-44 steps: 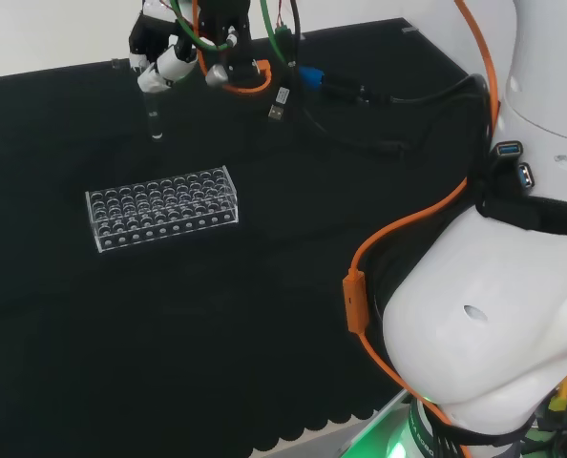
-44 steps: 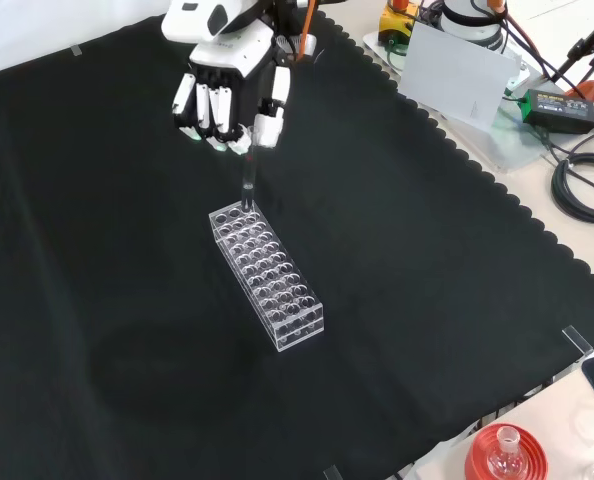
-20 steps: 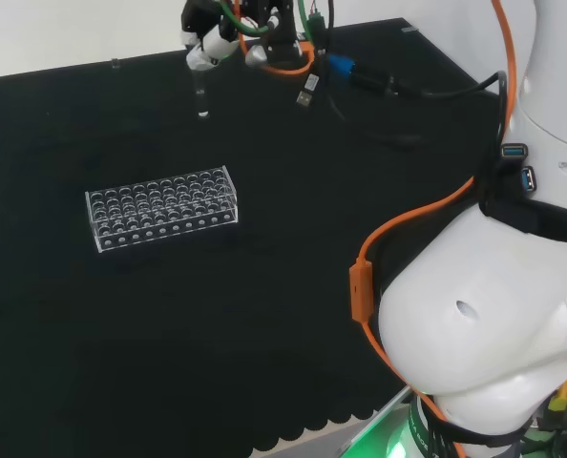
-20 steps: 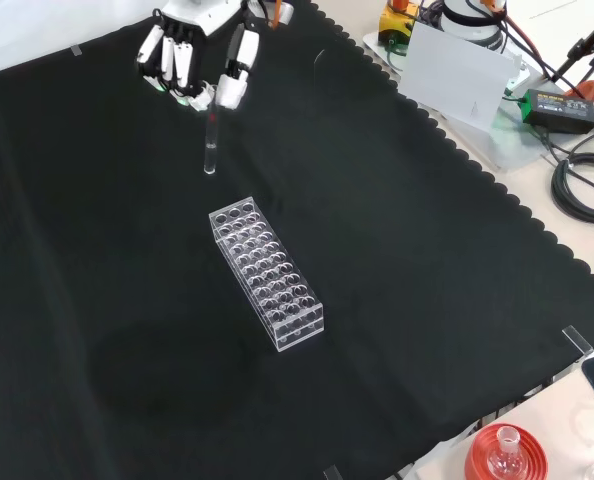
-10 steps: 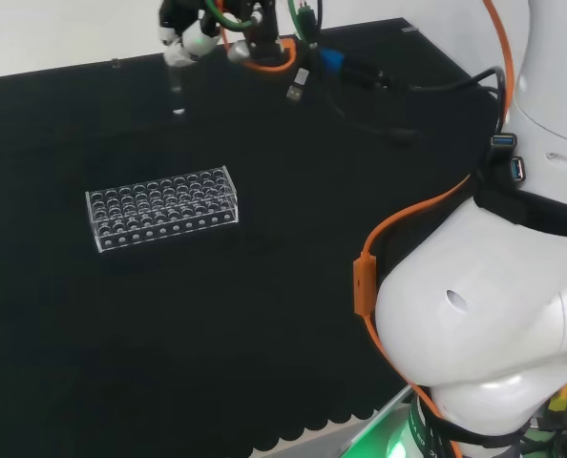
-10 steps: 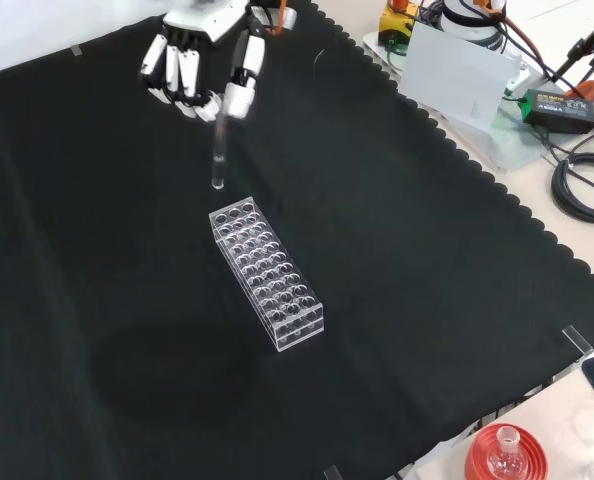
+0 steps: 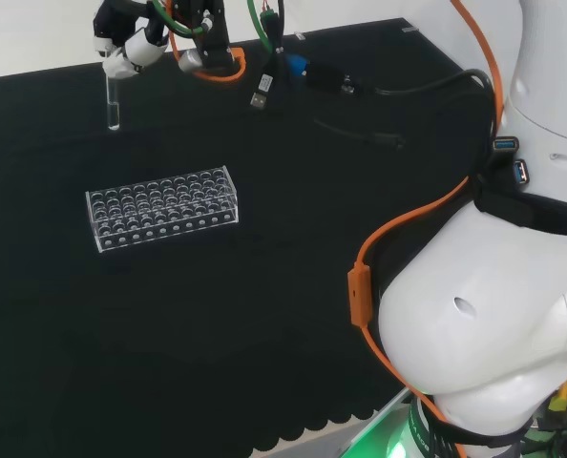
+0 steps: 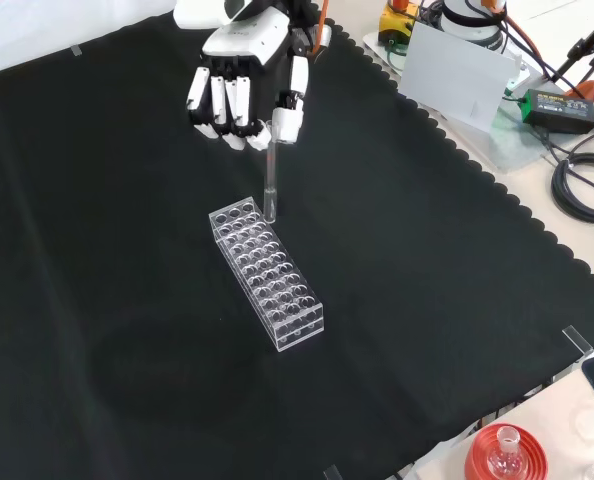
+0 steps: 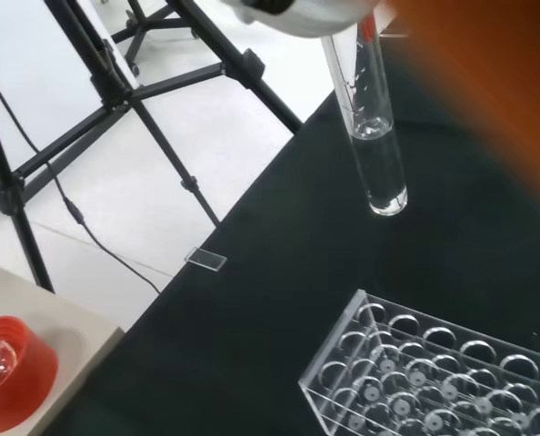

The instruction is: Shake the test tube.

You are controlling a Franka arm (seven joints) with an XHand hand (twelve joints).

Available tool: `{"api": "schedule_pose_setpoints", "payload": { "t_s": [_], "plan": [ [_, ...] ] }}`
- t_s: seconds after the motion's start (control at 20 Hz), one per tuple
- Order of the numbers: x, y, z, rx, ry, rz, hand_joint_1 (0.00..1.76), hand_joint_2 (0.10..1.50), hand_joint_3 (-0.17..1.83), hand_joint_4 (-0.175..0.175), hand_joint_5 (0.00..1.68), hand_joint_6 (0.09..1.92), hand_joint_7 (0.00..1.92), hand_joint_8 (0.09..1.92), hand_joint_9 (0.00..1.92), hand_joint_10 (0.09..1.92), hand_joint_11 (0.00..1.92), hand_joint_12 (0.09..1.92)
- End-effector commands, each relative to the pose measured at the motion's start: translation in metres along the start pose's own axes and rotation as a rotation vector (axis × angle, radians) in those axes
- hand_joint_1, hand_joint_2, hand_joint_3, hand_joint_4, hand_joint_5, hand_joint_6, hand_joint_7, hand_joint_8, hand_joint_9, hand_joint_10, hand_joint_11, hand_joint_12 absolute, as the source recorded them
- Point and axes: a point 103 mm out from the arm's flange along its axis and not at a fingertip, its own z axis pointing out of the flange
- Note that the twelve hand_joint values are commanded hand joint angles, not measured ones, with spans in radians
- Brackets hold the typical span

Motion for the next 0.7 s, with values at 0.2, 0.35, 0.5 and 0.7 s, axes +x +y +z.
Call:
{"api": "schedule_pose_setpoints", "payload": {
  "t_s": [0.2, 0.35, 0.5, 0.7],
  "plan": [
    [-0.044, -0.032, -0.006, 0.006, -0.034, 0.129, 1.17, 0.98, 0.2, -0.175, 1.04, 0.92, 1.18, 0.73, 0.89, 0.71, 0.34, 1.46],
    [-0.052, -0.039, -0.009, 0.001, -0.045, 0.152, 1.17, 0.98, 0.2, -0.175, 1.04, 0.92, 1.18, 0.73, 0.89, 0.71, 0.34, 1.46],
    [-0.055, -0.044, -0.013, -0.002, -0.053, 0.164, 1.17, 0.98, 0.2, -0.175, 1.04, 0.92, 1.18, 0.73, 0.89, 0.71, 0.34, 1.46],
    [-0.056, -0.044, -0.015, -0.011, -0.054, 0.17, 1.17, 0.98, 0.2, -0.175, 1.04, 0.92, 1.18, 0.73, 0.89, 0.71, 0.34, 1.46]
  ]
}}
